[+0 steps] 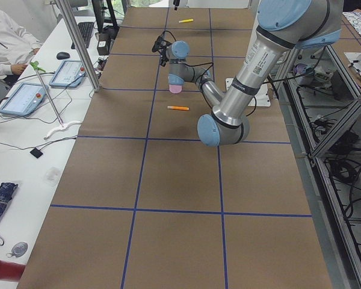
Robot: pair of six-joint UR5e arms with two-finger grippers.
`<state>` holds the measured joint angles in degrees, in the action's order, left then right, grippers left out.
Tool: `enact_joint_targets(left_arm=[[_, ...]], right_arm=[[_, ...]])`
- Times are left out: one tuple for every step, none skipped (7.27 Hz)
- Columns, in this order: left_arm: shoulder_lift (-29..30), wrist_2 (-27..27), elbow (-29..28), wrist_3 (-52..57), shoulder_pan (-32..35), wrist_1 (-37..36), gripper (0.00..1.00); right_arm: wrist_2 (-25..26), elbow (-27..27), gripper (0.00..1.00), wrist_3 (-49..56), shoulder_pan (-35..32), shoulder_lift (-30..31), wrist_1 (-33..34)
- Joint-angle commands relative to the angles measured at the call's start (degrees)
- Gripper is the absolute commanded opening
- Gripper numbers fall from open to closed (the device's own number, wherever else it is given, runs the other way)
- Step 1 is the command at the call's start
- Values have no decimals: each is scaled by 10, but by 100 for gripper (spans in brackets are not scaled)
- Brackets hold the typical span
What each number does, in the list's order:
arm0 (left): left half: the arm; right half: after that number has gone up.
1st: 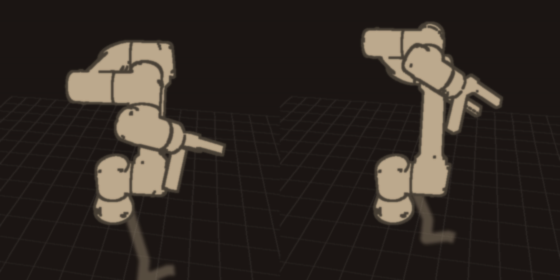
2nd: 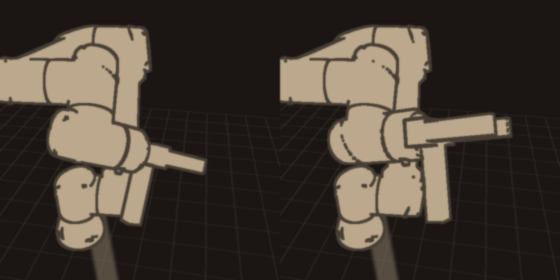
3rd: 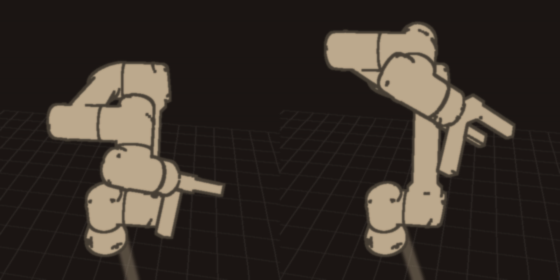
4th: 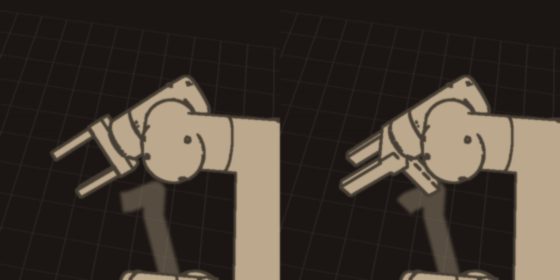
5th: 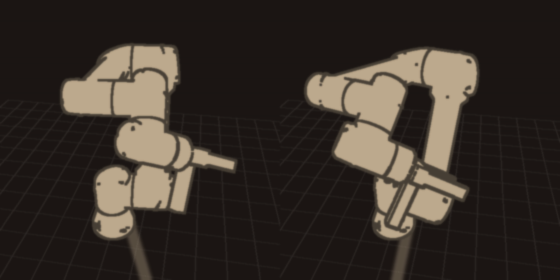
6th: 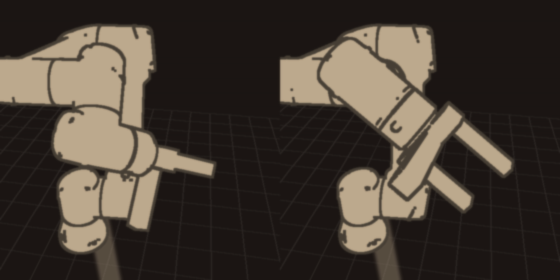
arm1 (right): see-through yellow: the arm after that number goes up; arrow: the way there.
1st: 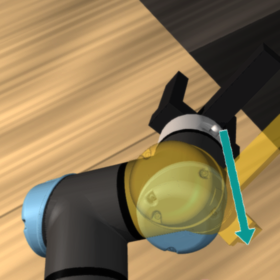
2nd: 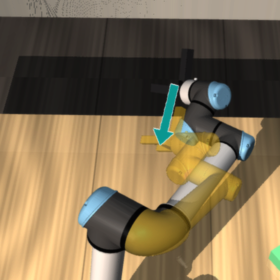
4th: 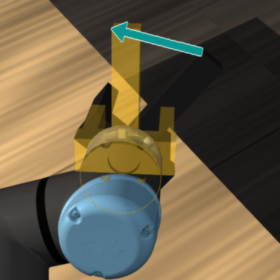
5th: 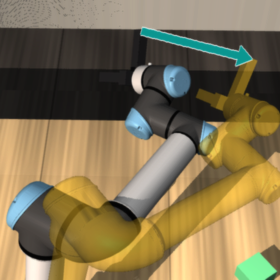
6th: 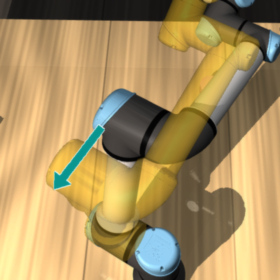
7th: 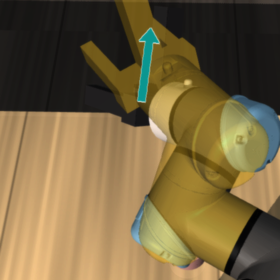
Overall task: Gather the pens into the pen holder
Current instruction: 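Carry the green marker with the left gripper and drop it into the pink cup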
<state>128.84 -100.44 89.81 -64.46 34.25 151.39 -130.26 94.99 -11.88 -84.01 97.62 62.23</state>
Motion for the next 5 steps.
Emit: enact_joint_targets(left_arm=[[26,57,-66,80,-19,116,0],[43,64,-103,104,-23,149,0],[48,65,-118,121,-23,162,0],[48,66,-125,154,-22,163,0],[48,68,-149,169,-22,186,0]], right_arm=[[-1,1,99,-1,0,-1,-2],[-1,3,99,-1,0,-1,-3],[-1,4,99,-2,0,-1,-3],[-1,4,99,-2,0,-1,-3],[-1,4,99,-2,0,-1,-3]])
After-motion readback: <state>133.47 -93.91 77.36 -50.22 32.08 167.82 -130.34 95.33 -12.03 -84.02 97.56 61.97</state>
